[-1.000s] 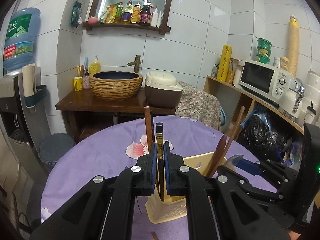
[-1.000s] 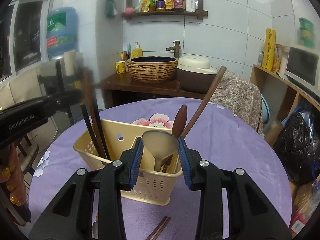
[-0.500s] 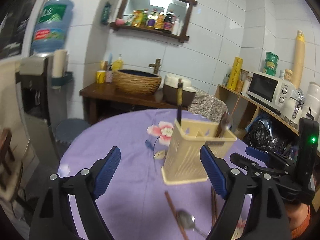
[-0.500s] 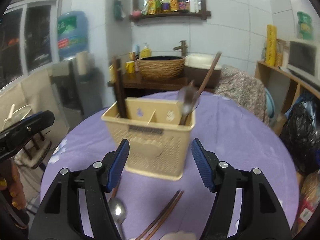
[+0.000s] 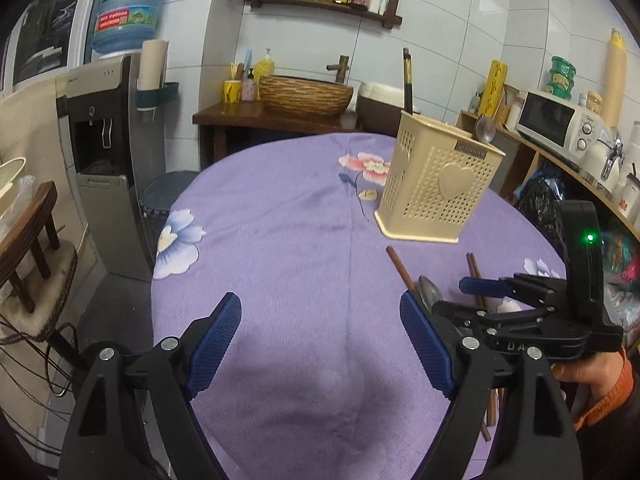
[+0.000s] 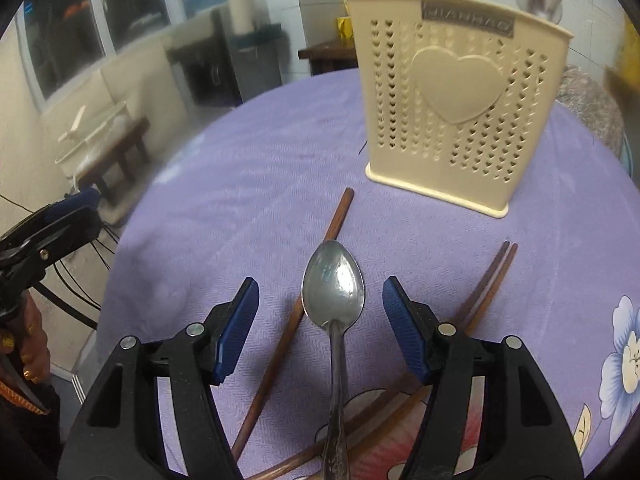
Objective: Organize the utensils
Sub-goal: 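Move the right gripper onto another silver spoon and close on it, then close the left gripper on a wooden chopstick while the right gripper lifts the spoon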
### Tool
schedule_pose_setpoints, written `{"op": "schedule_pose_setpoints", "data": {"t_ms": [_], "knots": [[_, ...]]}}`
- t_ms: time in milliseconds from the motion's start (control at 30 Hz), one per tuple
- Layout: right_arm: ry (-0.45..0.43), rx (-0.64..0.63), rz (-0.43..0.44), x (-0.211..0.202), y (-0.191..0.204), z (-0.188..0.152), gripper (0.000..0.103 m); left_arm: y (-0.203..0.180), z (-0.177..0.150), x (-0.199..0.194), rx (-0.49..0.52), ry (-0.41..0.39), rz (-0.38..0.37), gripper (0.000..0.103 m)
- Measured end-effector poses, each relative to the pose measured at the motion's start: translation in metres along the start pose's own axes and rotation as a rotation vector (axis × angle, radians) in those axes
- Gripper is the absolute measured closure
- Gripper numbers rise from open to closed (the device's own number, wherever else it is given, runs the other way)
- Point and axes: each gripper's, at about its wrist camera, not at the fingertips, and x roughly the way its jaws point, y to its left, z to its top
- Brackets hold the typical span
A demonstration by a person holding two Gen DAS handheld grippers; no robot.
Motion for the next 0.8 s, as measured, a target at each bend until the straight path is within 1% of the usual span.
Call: {"op": "schedule_pose_setpoints", "data": {"t_ms": [133, 200, 267, 333, 433, 500, 533, 567, 667, 800], "knots": [[0.034, -0.007, -0.004, 0.011, -0.006, 0.005, 0.039, 0.001, -0.001, -0.002, 0.001, -0.007, -0.010, 0.023], [0.047, -0.002, 0.004, 0.014, -0.009, 0.003, 0.041, -0.001, -0.002, -0.002, 0.004, -0.008, -0.014, 0.023], [0.055, -0.003, 0.007, 0.016, -0.011, 0.003, 0.046, -0.002, -0.004, -0.001, 0.005, -0.002, -0.016, 0.023], [0.053, -0.013, 0.008, 0.019, -0.010, 0.005, 0.046, 0.000, -0.006, 0.000, -0.004, 0.004, -0.019, 0.023], [0.056, -0.032, -0.001, 0.022, -0.009, 0.007, 0.052, 0.002, -0.008, -0.001, -0.019, 0.009, -0.026, 0.023], [0.055, -0.026, 0.009, 0.023, -0.009, 0.010, 0.058, 0.001, -0.008, -0.002, -0.016, 0.007, -0.021, 0.023], [0.054, -0.022, 0.020, 0.023, -0.009, 0.010, 0.063, 0.000, -0.008, -0.003, -0.014, 0.005, -0.019, 0.023], [0.054, -0.019, 0.024, 0.023, -0.010, 0.010, 0.065, 0.000, -0.007, -0.003, -0.013, 0.005, -0.020, 0.023], [0.050, -0.008, 0.024, 0.023, -0.011, 0.010, 0.065, -0.002, -0.007, -0.003, -0.009, 0.004, -0.024, 0.023], [0.020, 0.052, 0.026, 0.012, -0.020, 0.008, 0.065, -0.005, -0.007, 0.001, -0.004, 0.016, -0.026, 0.023]]}}
